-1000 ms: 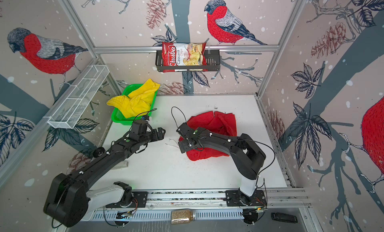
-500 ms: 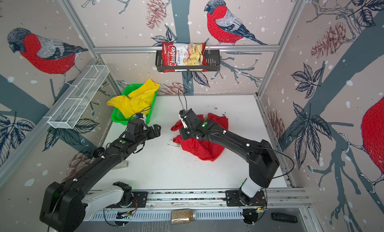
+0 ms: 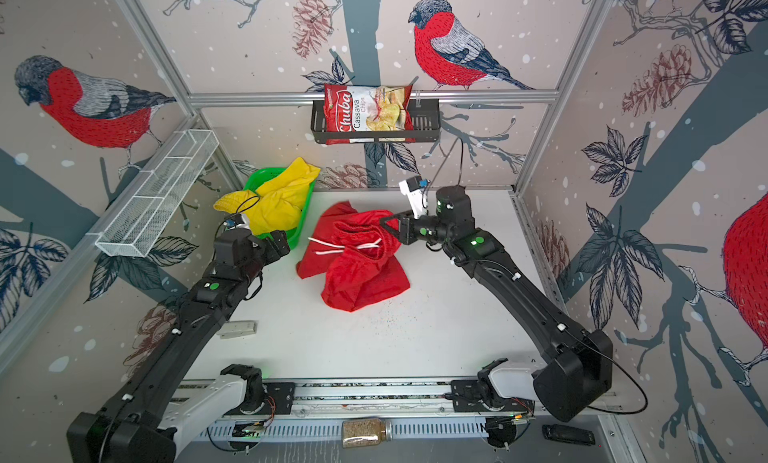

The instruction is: Fold and stack the shorts

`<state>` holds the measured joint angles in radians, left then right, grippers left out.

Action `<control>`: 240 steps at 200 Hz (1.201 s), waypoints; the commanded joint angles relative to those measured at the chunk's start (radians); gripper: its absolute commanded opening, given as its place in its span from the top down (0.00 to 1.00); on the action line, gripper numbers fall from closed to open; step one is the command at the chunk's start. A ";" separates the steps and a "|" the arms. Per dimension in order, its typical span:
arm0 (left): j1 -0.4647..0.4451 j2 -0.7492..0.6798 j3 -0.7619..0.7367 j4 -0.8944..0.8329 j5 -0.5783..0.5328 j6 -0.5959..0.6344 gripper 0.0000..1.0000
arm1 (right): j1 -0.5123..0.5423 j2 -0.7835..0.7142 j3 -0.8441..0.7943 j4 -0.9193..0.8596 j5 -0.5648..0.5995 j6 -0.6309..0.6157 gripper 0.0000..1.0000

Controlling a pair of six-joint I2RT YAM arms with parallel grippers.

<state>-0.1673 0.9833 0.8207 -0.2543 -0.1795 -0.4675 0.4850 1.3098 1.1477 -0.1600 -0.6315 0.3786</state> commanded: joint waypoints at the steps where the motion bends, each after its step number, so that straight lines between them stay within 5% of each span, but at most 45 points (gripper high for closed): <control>1: 0.003 0.020 -0.030 0.009 0.110 0.057 0.03 | -0.122 0.006 -0.147 -0.027 0.054 0.075 0.48; 34: 0.003 0.053 -0.127 0.114 0.335 0.086 0.09 | -0.234 0.029 -0.210 -0.227 0.357 -0.025 0.34; 55: 0.002 0.080 -0.173 0.180 0.439 0.068 0.12 | -0.215 -0.008 -0.180 -0.290 0.415 -0.058 0.33; 91: 0.002 0.091 -0.238 0.245 0.480 0.024 0.11 | 0.041 -0.108 -0.223 -0.264 0.490 -0.100 0.32; 141: 0.000 0.098 -0.347 0.420 0.612 -0.043 0.12 | 0.249 -0.061 -0.289 -0.173 0.298 -0.047 0.31; 161: -0.045 0.135 -0.374 0.513 0.664 -0.058 0.15 | 0.310 -0.079 -0.337 -0.125 0.327 -0.063 0.30; 204: -0.252 0.138 -0.369 0.599 0.731 0.175 0.21 | 0.269 -0.199 -0.408 -0.020 0.450 -0.152 0.29; 240: -0.364 0.138 -0.331 0.524 0.757 0.422 0.22 | 0.113 -0.318 -0.526 0.160 0.359 0.025 0.29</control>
<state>-0.4808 1.1175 0.4564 0.2779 0.5415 -0.2668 0.6758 1.0424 0.6773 -0.1661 -0.2222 0.2840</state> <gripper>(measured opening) 0.780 0.706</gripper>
